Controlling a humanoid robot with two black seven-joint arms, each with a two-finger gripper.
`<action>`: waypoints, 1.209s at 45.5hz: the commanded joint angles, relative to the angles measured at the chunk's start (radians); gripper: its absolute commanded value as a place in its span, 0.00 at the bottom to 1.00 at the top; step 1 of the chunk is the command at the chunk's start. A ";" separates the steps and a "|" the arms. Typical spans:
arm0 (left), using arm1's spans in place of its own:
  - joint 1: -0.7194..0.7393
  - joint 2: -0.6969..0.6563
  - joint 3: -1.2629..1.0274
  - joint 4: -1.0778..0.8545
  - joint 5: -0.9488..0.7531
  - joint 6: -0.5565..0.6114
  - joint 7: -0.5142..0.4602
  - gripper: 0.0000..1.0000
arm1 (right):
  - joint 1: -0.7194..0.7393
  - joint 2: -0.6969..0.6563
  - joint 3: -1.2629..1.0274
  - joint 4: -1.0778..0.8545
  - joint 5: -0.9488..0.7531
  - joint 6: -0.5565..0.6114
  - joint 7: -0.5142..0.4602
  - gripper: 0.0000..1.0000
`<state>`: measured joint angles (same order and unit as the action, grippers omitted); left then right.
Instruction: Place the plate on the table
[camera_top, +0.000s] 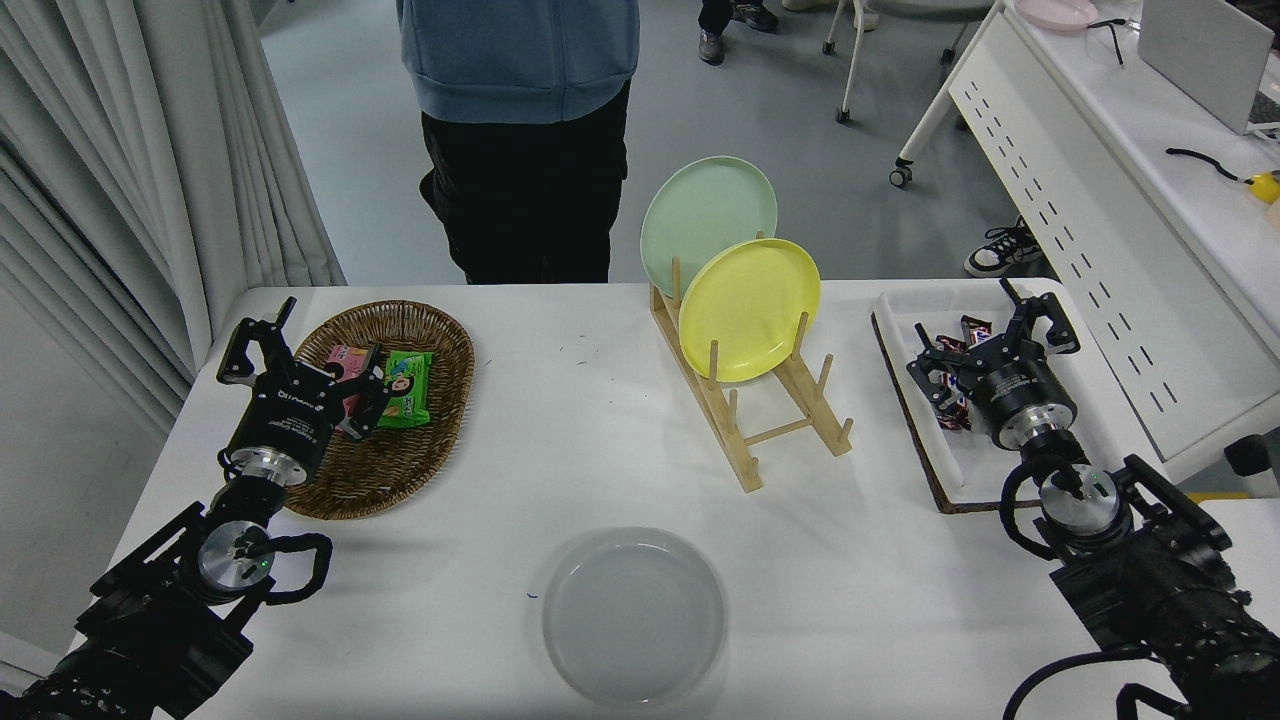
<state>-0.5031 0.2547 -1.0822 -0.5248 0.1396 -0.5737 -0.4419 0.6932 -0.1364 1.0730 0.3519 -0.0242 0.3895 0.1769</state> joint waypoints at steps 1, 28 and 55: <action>0.000 0.000 0.001 0.000 0.000 0.000 0.000 1.00 | 0.006 0.008 -0.071 -0.008 -0.003 -0.029 0.009 1.00; 0.000 0.000 -0.001 -0.001 0.000 0.000 0.000 1.00 | -0.050 -0.049 -0.084 0.303 -0.002 -0.267 0.009 1.00; 0.000 0.000 0.001 0.000 0.000 0.000 0.000 1.00 | -0.070 -0.062 -0.071 0.297 0.006 -0.199 0.084 1.00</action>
<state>-0.5031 0.2546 -1.0822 -0.5251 0.1396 -0.5737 -0.4417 0.6401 -0.1907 0.9995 0.6425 -0.0195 0.1431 0.1954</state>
